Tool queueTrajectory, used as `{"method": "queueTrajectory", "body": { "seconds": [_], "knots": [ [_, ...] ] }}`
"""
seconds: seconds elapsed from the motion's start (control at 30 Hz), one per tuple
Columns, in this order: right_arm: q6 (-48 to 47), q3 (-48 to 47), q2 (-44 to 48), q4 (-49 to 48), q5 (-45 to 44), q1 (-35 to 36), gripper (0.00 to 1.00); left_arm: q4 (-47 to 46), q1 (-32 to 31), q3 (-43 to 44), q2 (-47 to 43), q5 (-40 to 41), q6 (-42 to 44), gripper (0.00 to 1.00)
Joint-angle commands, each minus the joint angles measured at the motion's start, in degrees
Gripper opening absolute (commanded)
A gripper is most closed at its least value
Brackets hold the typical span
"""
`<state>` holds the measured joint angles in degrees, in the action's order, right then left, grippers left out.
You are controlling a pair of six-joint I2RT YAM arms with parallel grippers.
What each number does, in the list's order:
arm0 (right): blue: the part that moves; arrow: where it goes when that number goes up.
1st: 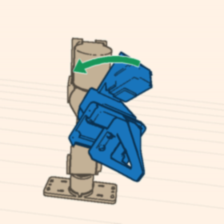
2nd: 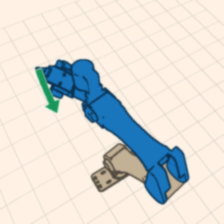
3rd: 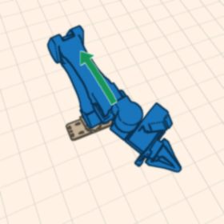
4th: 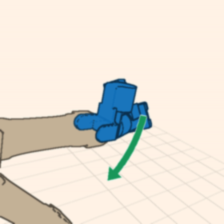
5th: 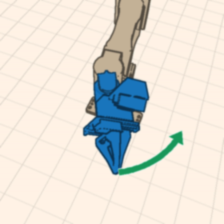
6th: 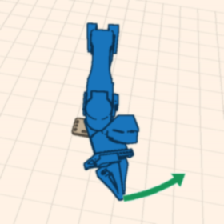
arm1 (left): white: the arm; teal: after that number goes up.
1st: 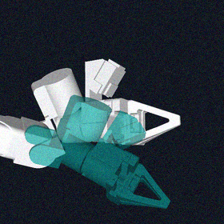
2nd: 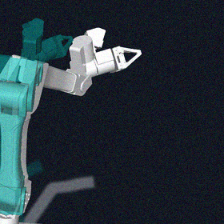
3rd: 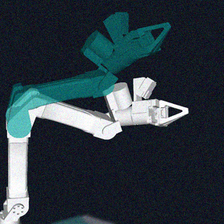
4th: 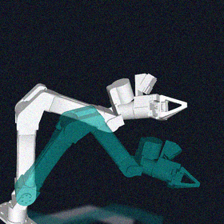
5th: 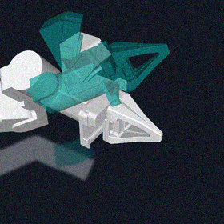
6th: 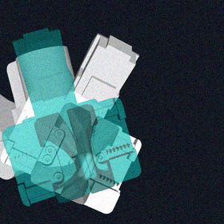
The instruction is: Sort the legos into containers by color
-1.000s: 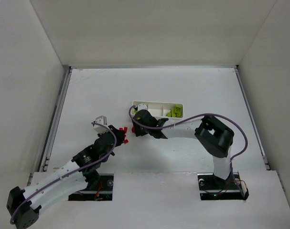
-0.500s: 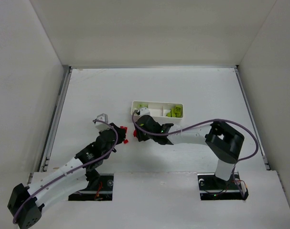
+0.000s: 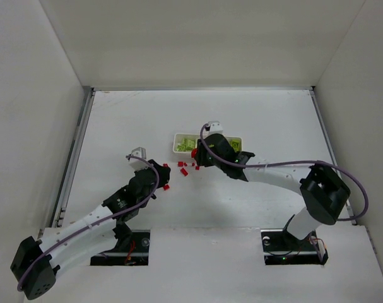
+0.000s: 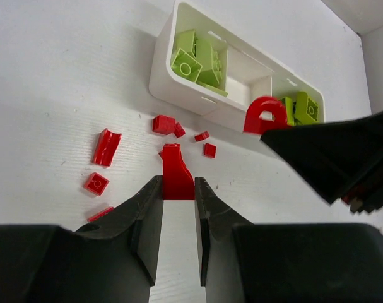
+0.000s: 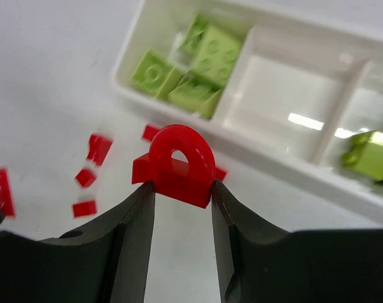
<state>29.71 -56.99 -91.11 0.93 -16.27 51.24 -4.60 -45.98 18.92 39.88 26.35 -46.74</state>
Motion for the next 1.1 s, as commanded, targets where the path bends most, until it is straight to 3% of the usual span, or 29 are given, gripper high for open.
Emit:
{"method": "queueTrajectory", "body": {
  "seconds": [0.0, 0.3, 0.57, 0.77, 0.97, 1.07],
  "knots": [
    [-1.0, -0.1, 1.4, -3.1, -0.8, -4.0, 0.34, -3.4, -0.6, 2.4, 0.6, -0.2, 0.5, 0.15],
    [-1.1, -3.7, -4.0, -5.0, 1.1, -10.7, 0.38, -8.1, -1.3, 4.5, 7.1, -0.3, 1.0, 0.15],
    [-1.3, -4.4, -3.1, -5.8, 1.1, -11.5, 0.57, -14.1, -1.9, 9.5, 17.1, -1.9, 1.8, 0.16],
    [-1.2, 2.4, 6.6, -6.3, -0.3, -12.6, 0.55, -20.0, -1.5, 15.3, 28.0, -3.1, 3.6, 0.16],
    [-1.3, 12.1, 16.7, -6.2, -2.2, -12.9, 0.36, -23.3, -1.0, 24.0, 40.4, -6.7, 4.5, 0.19],
    [-0.4, 16.3, 20.2, -7.2, -2.3, -12.8, 0.34, -24.0, -0.8, 27.9, 45.5, -6.8, 5.5, 0.2]
  ]
}}
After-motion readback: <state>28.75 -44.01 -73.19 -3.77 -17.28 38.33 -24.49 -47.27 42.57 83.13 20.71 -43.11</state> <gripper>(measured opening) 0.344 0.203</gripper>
